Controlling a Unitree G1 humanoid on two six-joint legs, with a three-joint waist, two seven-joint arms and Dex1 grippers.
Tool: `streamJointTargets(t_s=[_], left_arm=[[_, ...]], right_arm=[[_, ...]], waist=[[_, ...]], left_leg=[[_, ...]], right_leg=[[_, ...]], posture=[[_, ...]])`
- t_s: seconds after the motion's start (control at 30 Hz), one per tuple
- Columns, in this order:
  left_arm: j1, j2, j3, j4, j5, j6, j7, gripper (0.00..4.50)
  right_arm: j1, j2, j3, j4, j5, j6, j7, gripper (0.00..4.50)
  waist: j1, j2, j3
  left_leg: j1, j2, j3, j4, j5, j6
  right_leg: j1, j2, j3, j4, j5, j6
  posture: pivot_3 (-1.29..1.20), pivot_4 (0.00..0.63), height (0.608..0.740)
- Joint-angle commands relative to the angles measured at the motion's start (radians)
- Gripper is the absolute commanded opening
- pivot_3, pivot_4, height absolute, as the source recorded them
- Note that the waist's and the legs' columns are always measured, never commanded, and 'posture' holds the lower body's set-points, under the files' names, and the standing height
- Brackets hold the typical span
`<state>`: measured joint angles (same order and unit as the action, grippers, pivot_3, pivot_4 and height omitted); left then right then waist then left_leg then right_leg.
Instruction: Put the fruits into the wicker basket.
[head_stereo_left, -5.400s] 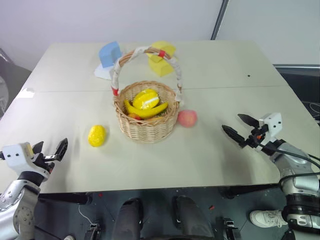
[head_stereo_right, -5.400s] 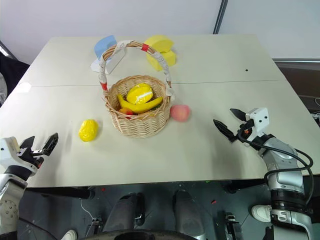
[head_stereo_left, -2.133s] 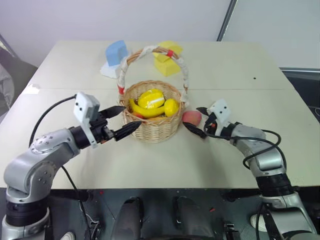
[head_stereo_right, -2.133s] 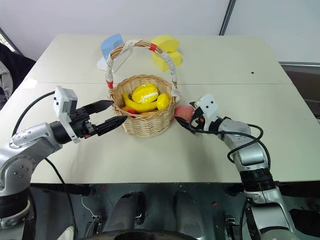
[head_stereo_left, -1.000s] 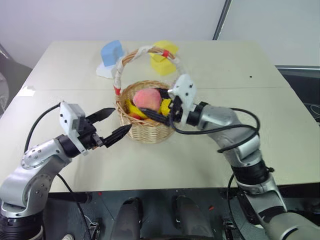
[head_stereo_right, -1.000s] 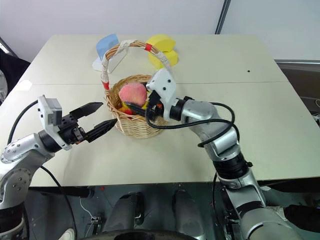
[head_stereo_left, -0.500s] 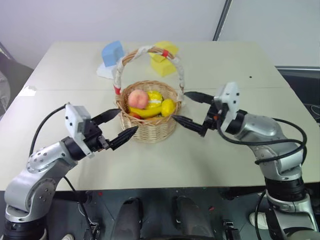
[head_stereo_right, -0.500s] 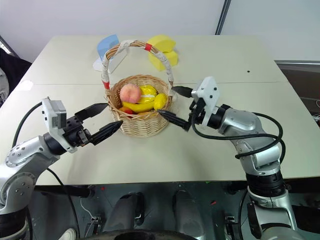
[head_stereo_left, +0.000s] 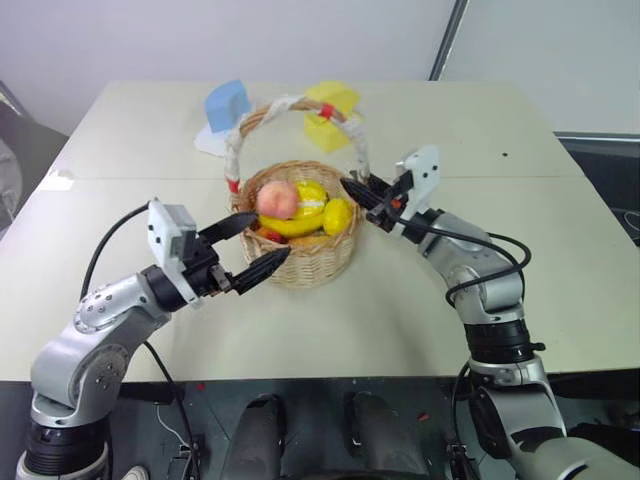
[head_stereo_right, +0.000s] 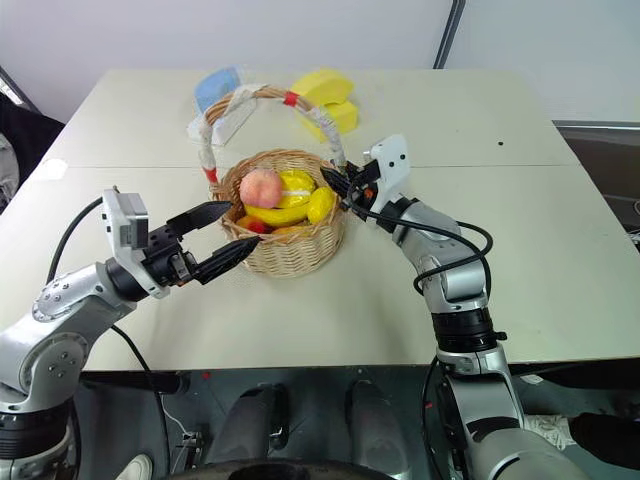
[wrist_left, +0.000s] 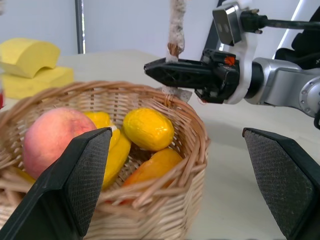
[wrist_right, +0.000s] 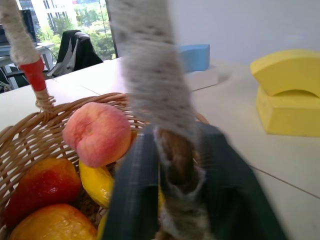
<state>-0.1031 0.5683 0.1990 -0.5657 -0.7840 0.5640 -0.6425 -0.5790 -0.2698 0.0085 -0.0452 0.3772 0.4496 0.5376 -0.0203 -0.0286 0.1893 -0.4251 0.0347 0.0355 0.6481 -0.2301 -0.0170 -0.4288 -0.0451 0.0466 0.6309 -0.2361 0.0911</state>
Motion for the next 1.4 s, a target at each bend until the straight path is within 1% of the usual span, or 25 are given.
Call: streamJointTargets(t_s=[0.03, 0.17, 0.3, 0.37, 0.5, 0.57, 0.7, 0.77, 0.83, 0.97, 1.0, 1.17, 1.27, 1.4], left_arm=[[-0.003, -0.014, -0.011, -0.044, 0.001, -0.025, 0.009, 4.50], [-0.015, -0.022, -0.028, -0.039, 0.002, -0.027, 0.007, 4.50], [-0.032, -0.028, -0.043, -0.025, 0.001, -0.028, -0.006, 4.50], [-0.042, -0.031, -0.050, -0.015, 0.003, -0.029, -0.013, 4.50], [-0.081, -0.046, -0.088, 0.020, 0.016, -0.036, -0.035, 4.50], [-0.095, -0.056, -0.100, 0.030, 0.021, -0.039, -0.040, 4.50], [-0.111, -0.069, -0.115, 0.039, 0.031, -0.043, -0.043, 4.50], [-0.110, -0.073, -0.117, 0.038, 0.033, -0.044, -0.044, 4.50], [-0.106, -0.074, -0.118, 0.036, 0.034, -0.045, -0.044, 4.50], [-0.094, -0.074, -0.115, 0.031, 0.031, -0.045, -0.042, 4.50], [-0.087, -0.073, -0.110, 0.032, 0.031, -0.044, -0.041, 4.50], [-0.056, -0.078, -0.070, 0.058, 0.026, -0.055, -0.026, 4.50], [0.004, -0.062, -0.017, 0.110, 0.058, -0.086, -0.031, 4.50], [0.071, -0.054, 0.027, 0.185, 0.163, -0.145, 0.021, 4.50]], right_arm=[[-0.014, -0.013, -0.040, -0.071, 0.019, -0.015, -0.007, 0.15], [-0.014, -0.059, -0.125, -0.098, 0.027, -0.021, -0.044, 0.15], [-0.015, -0.152, -0.254, -0.061, -0.017, -0.058, -0.120, 0.15], [-0.021, -0.190, -0.304, -0.017, -0.044, -0.080, -0.166, 0.15], [-0.034, -0.281, -0.400, 0.159, -0.146, -0.166, -0.319, 0.15], [-0.046, -0.297, -0.424, 0.232, -0.162, -0.201, -0.364, 0.15], [-0.061, -0.302, -0.452, 0.336, -0.159, -0.246, -0.392, 0.15], [-0.057, -0.303, -0.454, 0.351, -0.146, -0.254, -0.381, 1.18], [-0.046, -0.305, -0.455, 0.345, -0.133, -0.252, -0.368, 2.02], [-0.004, -0.316, -0.471, 0.303, -0.118, -0.243, -0.357, 4.13], [0.034, -0.322, -0.480, 0.270, -0.104, -0.251, -0.327, 4.43], [0.191, -0.337, -0.515, 0.136, -0.043, -0.263, -0.225, 4.43], [0.325, -0.343, -0.544, 0.047, 0.004, -0.261, -0.141, 4.43], [0.478, -0.364, -0.408, -0.091, 0.015, -0.290, 0.066, 4.43]], waist=[[0.001, 0.000, 0.000], [0.005, 0.000, 0.000], [0.008, 0.000, 0.000], [0.008, 0.000, 0.000], [0.005, 0.000, 0.000], [0.004, 0.000, 0.000], [-0.015, 0.001, 0.001], [-0.024, 0.003, 0.001], [-0.026, 0.004, 0.001], [-0.023, 0.004, 0.001], [-0.022, 0.004, 0.001], [-0.013, 0.004, 0.001], [-0.015, 0.005, 0.000], [-0.027, 0.006, 0.000]], left_leg=[[0.000, 0.000, 0.000, 0.000, 0.000, 0.000], [0.000, 0.000, 0.000, 0.000, 0.000, 0.000], [0.000, -0.001, 0.000, 0.000, 0.000, 0.000], [0.000, -0.001, 0.000, 0.000, 0.000, 0.000], [0.000, -0.001, 0.000, 0.000, 0.000, 0.000], [0.000, -0.001, 0.000, 0.000, 0.000, 0.000], [0.000, -0.001, 0.000, 0.000, 0.000, 0.000], [0.000, -0.001, 0.000, -0.001, 0.000, 0.000], [0.001, -0.001, 0.000, -0.001, 0.000, 0.000], [0.001, -0.001, -0.001, -0.001, 0.000, 0.000], [0.001, -0.001, -0.001, -0.001, 0.000, 0.000], [0.000, -0.001, -0.001, 0.000, 0.000, 0.000], [0.001, -0.001, -0.001, 0.000, 0.000, 0.000], [0.002, -0.001, -0.001, -0.001, 0.000, 0.001]], right_leg=[[0.000, 0.000, 0.000, 0.000, 0.000, 0.000], [0.000, 0.000, 0.000, 0.000, 0.000, 0.000], [0.000, -0.001, 0.000, 0.000, 0.000, 0.000], [0.000, -0.001, 0.000, -0.001, 0.000, 0.000], [0.000, -0.001, 0.000, -0.001, 0.000, 0.000], [0.000, 0.000, 0.000, -0.001, 0.000, 0.000], [0.000, 0.001, 0.001, 0.000, 0.000, 0.000], [0.000, 0.001, 0.002, 0.000, 0.001, 0.001], [0.000, 0.001, 0.002, 0.000, 0.001, 0.003], [0.000, 0.002, 0.002, 0.000, 0.001, 0.003], [0.000, 0.002, 0.002, 0.000, 0.001, 0.003], [0.001, 0.001, 0.002, 0.000, 0.000, 0.005], [0.001, 0.001, 0.002, 0.000, -0.001, 0.003], [0.002, 0.001, 0.002, 0.000, -0.002, 0.002]], posture=[[0.00, 0.150, 0.740], [0.00, 0.150, 0.740], [0.00, 0.150, 0.740], [0.00, 0.150, 0.740], [0.00, 0.150, 0.740], [0.00, 0.150, 0.740], [0.00, 0.150, 0.740], [0.00, 0.150, 0.740], [0.00, 0.150, 0.740], [0.00, 0.150, 0.740], [0.00, 0.150, 0.740], [0.00, 0.150, 0.740], [0.00, 0.150, 0.740], [0.00, 0.150, 0.740]])
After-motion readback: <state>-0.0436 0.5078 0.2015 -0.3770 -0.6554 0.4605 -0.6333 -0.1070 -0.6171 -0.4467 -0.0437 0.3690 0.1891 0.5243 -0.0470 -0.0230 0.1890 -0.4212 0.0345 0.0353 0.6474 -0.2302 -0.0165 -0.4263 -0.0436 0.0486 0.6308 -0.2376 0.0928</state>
